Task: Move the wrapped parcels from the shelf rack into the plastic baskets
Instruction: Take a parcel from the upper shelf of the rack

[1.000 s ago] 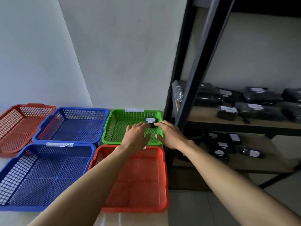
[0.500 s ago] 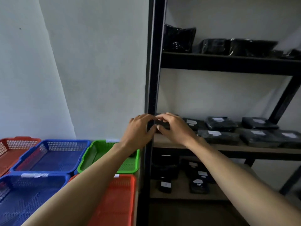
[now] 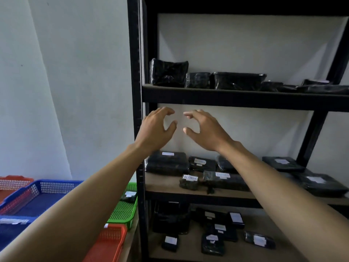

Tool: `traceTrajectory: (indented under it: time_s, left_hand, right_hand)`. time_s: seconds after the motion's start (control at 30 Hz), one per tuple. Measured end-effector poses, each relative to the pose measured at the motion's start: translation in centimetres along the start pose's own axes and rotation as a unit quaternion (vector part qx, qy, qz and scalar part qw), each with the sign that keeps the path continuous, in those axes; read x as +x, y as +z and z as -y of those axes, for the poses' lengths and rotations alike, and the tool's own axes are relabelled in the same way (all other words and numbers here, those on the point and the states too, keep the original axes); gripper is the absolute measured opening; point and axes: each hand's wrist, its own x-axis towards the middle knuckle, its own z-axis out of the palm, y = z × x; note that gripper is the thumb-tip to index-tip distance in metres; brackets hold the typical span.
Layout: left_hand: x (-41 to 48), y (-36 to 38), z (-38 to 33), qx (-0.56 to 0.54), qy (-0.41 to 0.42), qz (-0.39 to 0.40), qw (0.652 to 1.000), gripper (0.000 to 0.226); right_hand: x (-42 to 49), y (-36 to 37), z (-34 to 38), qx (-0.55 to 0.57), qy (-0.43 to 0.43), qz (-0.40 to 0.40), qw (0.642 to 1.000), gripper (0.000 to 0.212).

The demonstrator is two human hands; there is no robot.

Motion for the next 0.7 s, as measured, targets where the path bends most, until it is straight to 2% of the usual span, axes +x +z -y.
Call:
traceTrajectory:
  time_s: [0.17, 0.23, 0.37, 0.47, 0.57, 0.7]
  left_hand:
    - [6.0, -1.4, -0.6, 0.016, 0.025, -0.021, 0.999, 0.042]
    - [9.0, -1.4, -1.0, 0.035, 0.033, -0.015, 0.999, 0.048]
    - [13.1, -0.2, -0.4, 0.103, 0.001, 0.054, 0.993, 0.062]
    - [13.7, 0.3, 1.0, 0.157, 0.005, 0.128, 0.979, 0.059]
    - [13.4, 0.0, 2.3, 0.152, 0.021, 0.147, 0.977, 0.047]
    - [12.3, -0.7, 3.8, 0.171, 0.064, 0.13, 0.975, 0.048]
  right_hand:
    - [4.6, -5.4, -3.0, -0.075, -0.019, -0.154, 0.985, 0.059]
    - [7.1, -7.1, -4.0, -0.132, -0.009, -0.172, 0.976, 0.063]
    - [11.3, -8.5, -5.2, -0.275, 0.032, -0.059, 0.959, 0.069]
    - [12.6, -8.1, -5.9, -0.311, 0.051, 0.019, 0.949, 0.066]
    - [13.1, -7.6, -6.5, -0.298, 0.048, 0.007, 0.953, 0.061]
    - [13.4, -7.9, -7.0, -0.273, 0.039, 0.006, 0.961, 0.057]
